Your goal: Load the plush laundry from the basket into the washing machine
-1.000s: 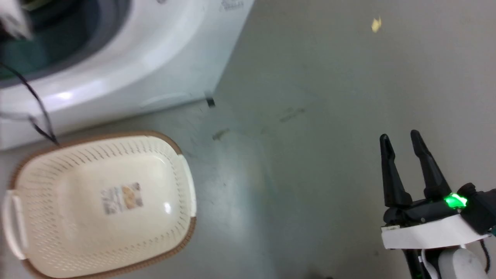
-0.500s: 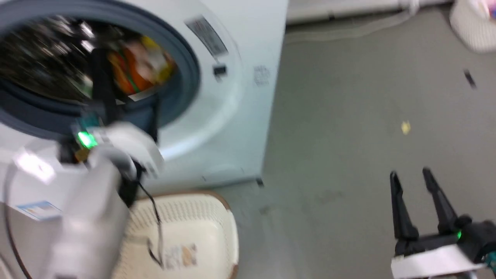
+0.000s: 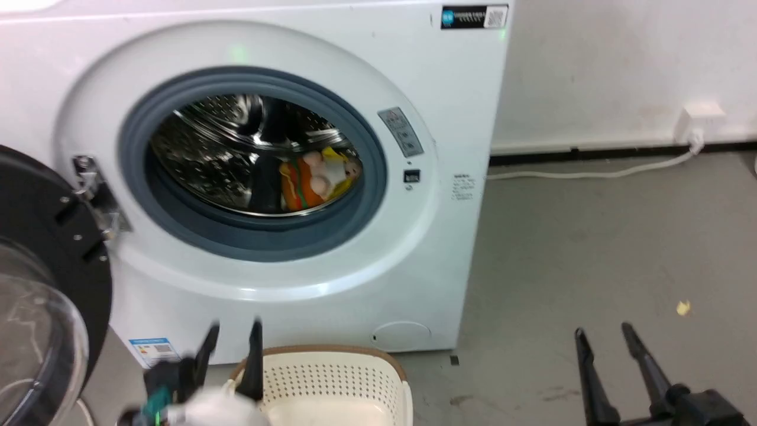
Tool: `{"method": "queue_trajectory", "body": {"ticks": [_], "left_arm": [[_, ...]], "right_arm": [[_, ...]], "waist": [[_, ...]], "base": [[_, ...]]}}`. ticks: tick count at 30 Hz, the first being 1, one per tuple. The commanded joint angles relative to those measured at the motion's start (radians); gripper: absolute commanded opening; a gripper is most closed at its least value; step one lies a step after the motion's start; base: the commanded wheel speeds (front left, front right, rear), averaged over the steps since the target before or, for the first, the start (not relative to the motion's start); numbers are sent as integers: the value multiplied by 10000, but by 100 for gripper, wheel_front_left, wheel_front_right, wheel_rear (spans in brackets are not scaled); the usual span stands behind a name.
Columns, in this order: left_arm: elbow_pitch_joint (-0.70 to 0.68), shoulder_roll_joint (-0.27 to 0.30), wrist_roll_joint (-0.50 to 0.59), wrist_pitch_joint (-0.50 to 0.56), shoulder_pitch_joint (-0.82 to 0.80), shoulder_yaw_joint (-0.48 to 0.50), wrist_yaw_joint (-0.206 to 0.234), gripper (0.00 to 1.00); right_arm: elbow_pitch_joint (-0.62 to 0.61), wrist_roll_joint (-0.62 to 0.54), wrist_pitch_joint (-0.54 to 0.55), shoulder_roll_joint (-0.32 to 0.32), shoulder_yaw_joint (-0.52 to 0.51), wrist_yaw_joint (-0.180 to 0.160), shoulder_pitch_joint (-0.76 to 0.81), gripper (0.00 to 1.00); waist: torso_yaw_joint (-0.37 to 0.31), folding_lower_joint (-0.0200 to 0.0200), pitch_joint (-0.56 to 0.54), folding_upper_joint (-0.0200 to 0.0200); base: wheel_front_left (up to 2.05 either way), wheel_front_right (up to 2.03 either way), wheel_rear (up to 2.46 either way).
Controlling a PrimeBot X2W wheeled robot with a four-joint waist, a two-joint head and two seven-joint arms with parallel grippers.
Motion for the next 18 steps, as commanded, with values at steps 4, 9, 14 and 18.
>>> {"method": "queue_trajectory", "body": {"ticks": [4, 9, 14, 18], "left_arm": [[-994, -95, 89, -54, 1332, 42, 258, 100], [-1911, -263, 541, -54, 2311, 74, 410, 100], [-2238, -441, 1037, -54, 2791, 81, 461, 100], [-2182, -534, 1264, -54, 2847, 122, 395, 100]], "right_arm": [[112, 35, -44, -22, 97, 50, 406, 100], [276, 87, -44, -22, 102, 50, 637, 100], [411, 97, -44, -22, 191, 50, 753, 100], [481, 103, -44, -22, 264, 50, 746, 100]], "waist": [[261, 2, -302, 0], [398, 2, -408, 0], [485, 2, -363, 0], [497, 2, -292, 0]], "base": [[0, 0, 0], [0, 0, 0], [0, 0, 0], [0, 0, 0]]}}
